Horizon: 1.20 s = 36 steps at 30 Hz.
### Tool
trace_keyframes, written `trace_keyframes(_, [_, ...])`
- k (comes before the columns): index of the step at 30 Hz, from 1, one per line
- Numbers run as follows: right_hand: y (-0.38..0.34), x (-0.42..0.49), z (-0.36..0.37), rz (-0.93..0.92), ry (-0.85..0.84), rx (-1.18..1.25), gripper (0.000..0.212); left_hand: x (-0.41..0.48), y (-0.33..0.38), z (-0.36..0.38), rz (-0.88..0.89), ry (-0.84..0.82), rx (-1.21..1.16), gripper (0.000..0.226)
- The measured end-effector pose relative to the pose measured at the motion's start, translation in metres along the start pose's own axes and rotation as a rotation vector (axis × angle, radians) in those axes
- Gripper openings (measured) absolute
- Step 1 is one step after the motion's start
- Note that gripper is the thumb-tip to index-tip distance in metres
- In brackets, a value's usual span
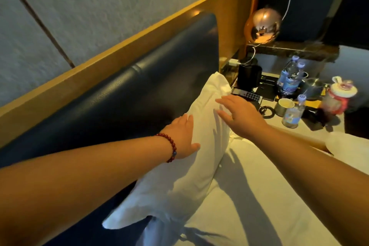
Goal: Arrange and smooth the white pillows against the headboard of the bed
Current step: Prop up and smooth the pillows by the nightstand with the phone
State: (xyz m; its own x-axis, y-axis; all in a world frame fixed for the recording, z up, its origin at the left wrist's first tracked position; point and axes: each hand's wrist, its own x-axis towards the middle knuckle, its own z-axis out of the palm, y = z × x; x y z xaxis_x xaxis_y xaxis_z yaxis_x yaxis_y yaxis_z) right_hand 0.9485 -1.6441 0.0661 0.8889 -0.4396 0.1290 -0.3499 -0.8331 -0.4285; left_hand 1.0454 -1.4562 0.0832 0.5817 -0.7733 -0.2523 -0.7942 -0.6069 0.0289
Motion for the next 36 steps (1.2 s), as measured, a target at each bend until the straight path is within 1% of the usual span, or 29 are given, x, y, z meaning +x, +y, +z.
trace_keyframes(3, [0.017, -0.011, -0.001, 0.085, 0.022, 0.136, 0.048, 0.029, 0.011, -0.019, 0.014, 0.043, -0.015, 0.070])
trace_keyframes(5, [0.026, -0.015, -0.001, 0.170, 0.059, 0.264, 0.047, 0.045, 0.017, -0.027, 0.021, 0.056, -0.021, 0.063])
trace_keyframes(10, [0.047, -0.013, 0.004, 0.351, 0.183, 0.614, 0.039, 0.077, 0.027, -0.038, 0.104, 0.061, 0.083, 0.075])
trace_keyframes(12, [0.053, -0.011, 0.009, 0.397, 0.199, 0.745, 0.037, 0.088, 0.032, -0.043, 0.149, 0.064, 0.092, 0.075])
trace_keyframes(14, [0.057, -0.004, 0.014, 0.424, 0.188, 0.817, 0.036, 0.103, 0.033, -0.047, 0.192, 0.078, 0.102, 0.071])
trace_keyframes(16, [0.057, 0.008, 0.018, 0.444, 0.170, 0.865, 0.037, 0.121, 0.032, -0.047, 0.198, 0.053, 0.078, 0.069])
trace_keyframes(20, [0.055, 0.050, 0.025, 0.432, 0.158, 0.906, 0.039, 0.149, 0.038, -0.044, 0.200, 0.029, 0.056, 0.074])
trace_keyframes(23, [0.053, 0.090, 0.028, 0.408, 0.148, 0.970, 0.050, 0.157, 0.038, -0.042, 0.205, 0.031, 0.103, 0.087])
trace_keyframes(25, [0.059, 0.117, 0.032, 0.482, 0.067, 1.025, 0.055, 0.160, 0.035, -0.041, 0.205, 0.040, 0.112, 0.092])
trace_keyframes(28, [0.074, 0.139, 0.041, 0.622, -0.159, 1.041, 0.058, 0.160, 0.033, -0.039, 0.218, 0.047, 0.092, 0.091])
trace_keyframes(29, [0.078, 0.142, 0.044, 0.632, -0.189, 1.045, 0.056, 0.160, 0.033, -0.038, 0.222, 0.055, 0.082, 0.090])
trace_keyframes(30, [0.082, 0.144, 0.045, 0.624, -0.177, 1.059, 0.052, 0.161, 0.032, -0.037, 0.222, 0.063, 0.071, 0.089])
trace_keyframes(34, [0.087, 0.149, 0.045, 0.580, -0.065, 1.109, 0.020, 0.162, 0.031, -0.033, 0.169, 0.045, 0.066, 0.097])
trace_keyframes(35, [0.084, 0.152, 0.043, 0.567, -0.053, 1.084, 0.019, 0.162, 0.031, -0.033, 0.162, 0.041, 0.069, 0.097])
trace_keyframes(36, [0.081, 0.156, 0.040, 0.550, -0.040, 1.057, 0.022, 0.162, 0.031, -0.033, 0.162, 0.038, 0.070, 0.097])
